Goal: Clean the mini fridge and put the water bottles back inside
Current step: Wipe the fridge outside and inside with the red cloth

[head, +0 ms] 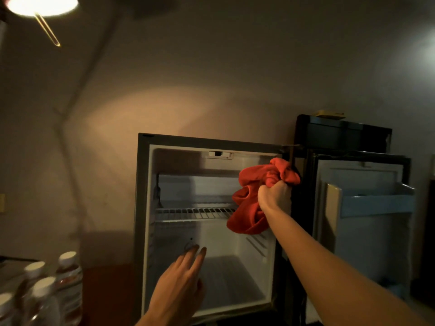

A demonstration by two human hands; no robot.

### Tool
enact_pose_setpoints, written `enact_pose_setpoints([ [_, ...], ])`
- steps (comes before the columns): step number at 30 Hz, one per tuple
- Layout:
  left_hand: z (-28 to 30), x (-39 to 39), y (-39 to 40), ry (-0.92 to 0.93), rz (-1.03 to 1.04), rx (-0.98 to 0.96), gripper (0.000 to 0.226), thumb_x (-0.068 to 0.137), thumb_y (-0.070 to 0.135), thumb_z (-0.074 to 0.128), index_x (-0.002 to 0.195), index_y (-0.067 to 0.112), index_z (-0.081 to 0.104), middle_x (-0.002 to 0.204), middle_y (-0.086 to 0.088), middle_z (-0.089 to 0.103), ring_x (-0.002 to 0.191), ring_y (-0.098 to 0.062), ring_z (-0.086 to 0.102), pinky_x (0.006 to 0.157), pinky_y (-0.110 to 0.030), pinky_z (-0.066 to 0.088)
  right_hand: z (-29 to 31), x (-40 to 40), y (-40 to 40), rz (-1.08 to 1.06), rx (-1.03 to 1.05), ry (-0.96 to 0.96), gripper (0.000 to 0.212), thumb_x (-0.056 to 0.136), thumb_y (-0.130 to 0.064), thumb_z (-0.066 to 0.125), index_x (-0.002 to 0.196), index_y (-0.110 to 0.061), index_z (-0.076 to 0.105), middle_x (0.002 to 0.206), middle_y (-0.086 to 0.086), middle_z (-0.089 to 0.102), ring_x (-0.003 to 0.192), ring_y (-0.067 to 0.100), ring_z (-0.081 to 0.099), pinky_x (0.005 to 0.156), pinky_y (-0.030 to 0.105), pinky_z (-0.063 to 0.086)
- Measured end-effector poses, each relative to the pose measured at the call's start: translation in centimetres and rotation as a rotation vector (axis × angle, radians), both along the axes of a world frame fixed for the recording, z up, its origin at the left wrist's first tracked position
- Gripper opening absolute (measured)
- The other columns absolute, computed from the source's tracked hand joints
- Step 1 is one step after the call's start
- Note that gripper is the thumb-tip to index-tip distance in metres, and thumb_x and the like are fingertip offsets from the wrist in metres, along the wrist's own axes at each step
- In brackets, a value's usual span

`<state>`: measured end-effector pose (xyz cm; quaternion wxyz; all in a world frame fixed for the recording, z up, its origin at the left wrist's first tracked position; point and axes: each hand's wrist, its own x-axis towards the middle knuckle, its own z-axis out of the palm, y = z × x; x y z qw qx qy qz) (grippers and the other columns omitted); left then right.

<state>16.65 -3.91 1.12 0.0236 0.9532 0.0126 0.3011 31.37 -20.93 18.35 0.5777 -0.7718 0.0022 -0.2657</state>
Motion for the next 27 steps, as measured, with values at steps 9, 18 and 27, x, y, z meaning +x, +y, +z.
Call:
enact_pose_setpoints([
  [9, -1.1, -0.4, 0.3, -0.022, -0.015, -0.028, 0.078, 0.066, 0.03, 0.069, 0.141, 0.018, 0.052, 0.139, -0.004, 0.057, 0.11, -0.016, 0.065, 0.085, -0.024, 0.054, 3.4, 1.5, -0.2, 0.086, -0.129, -0.09, 0.058, 0.09, -0.02, 0.051, 0.145, -0.01, 0.035, 0.155, 0.013, 0.028, 0.135, 0.037, 0.039, 0.109, 0.043, 0.031],
  [18, -2.2, 0.5, 0.2, 0.06, 0.041, -0.003, 0.077, 0.087, 0.046, 0.04, 0.156, 0.031, 0.008, 0.161, 0.007, 0.019, 0.136, -0.011, 0.038, 0.105, -0.023, 0.039, -6.4, 1.8, 0.2, 0.097, -0.099, -0.028, 0.06, 0.081, -0.014, 0.054, 0.14, -0.014, 0.041, 0.138, 0.018, 0.048, 0.118, 0.039, 0.053, 0.098, 0.042, 0.042],
  [27, -3.4, -1.1, -1.6, 0.049, 0.04, 0.042, 0.072, 0.06, 0.03, 0.078, 0.128, 0.013, 0.061, 0.124, -0.001, 0.064, 0.097, -0.016, 0.067, 0.072, -0.019, 0.053, -12.0, 1.3, -1.0, 0.125, -0.128, -0.019, 0.066, 0.081, -0.03, 0.056, 0.143, -0.024, 0.036, 0.14, 0.011, 0.047, 0.116, 0.037, 0.056, 0.093, 0.043, 0.048],
])
